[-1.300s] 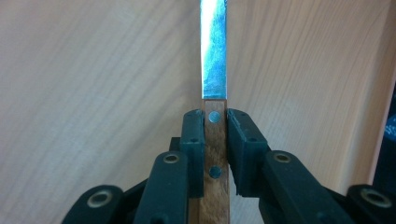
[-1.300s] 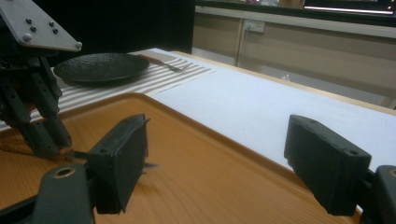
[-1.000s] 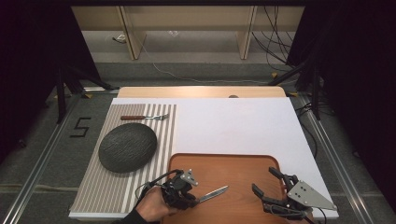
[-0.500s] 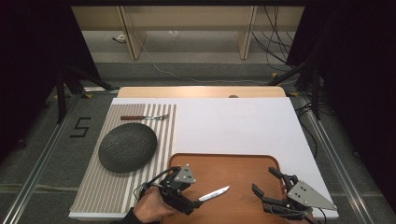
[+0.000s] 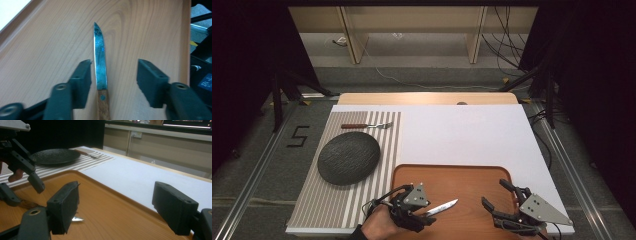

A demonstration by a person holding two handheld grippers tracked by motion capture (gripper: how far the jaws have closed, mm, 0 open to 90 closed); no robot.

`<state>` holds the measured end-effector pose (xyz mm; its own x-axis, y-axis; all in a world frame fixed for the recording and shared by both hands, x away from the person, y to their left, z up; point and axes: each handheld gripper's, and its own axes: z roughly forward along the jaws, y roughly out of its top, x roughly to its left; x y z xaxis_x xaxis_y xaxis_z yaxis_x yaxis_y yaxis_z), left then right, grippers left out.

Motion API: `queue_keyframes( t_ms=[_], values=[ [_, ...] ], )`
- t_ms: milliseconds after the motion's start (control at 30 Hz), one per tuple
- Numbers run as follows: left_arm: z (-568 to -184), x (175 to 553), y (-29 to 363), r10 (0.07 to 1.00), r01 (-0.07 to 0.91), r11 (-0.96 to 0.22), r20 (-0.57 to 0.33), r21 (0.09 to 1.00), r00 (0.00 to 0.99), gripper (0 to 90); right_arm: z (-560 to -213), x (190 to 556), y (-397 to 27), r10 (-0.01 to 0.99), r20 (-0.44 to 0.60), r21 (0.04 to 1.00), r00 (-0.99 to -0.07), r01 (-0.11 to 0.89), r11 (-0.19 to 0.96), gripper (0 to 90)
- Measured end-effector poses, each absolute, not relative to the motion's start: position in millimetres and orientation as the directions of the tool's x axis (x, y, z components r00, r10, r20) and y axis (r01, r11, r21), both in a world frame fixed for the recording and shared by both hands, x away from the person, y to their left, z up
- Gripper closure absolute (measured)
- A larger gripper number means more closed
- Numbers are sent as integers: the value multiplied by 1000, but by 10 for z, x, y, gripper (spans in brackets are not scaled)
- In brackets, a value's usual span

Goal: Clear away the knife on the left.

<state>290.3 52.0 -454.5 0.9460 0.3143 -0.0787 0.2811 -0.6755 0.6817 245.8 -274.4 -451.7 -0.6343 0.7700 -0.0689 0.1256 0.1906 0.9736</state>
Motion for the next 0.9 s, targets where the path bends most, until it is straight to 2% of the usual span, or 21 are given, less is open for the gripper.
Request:
queue_keyframes(
  t_ms=[100, 367, 533, 900],
  values=[
    [-4583, 2907, 501, 301, 284, -685, -93, 671, 949, 641, -4515, 2458, -2748, 769, -68, 973, -635, 127, 191, 229],
    [-4633, 2898, 468, 307, 281, -705, -78, 651, 949, 835, -4518, 2458, -2745, 770, -68, 973, -635, 127, 191, 229],
    [-4683, 2904, 459, 309, 268, -716, -52, 645, 950, 894, -4519, 2459, -2741, 769, -69, 974, -635, 126, 191, 230],
    [-4751, 2914, 439, 316, 276, -722, -52, 634, 947, 895, -4519, 2458, -2743, 770, -68, 973, -635, 127, 191, 230]
  ],
)
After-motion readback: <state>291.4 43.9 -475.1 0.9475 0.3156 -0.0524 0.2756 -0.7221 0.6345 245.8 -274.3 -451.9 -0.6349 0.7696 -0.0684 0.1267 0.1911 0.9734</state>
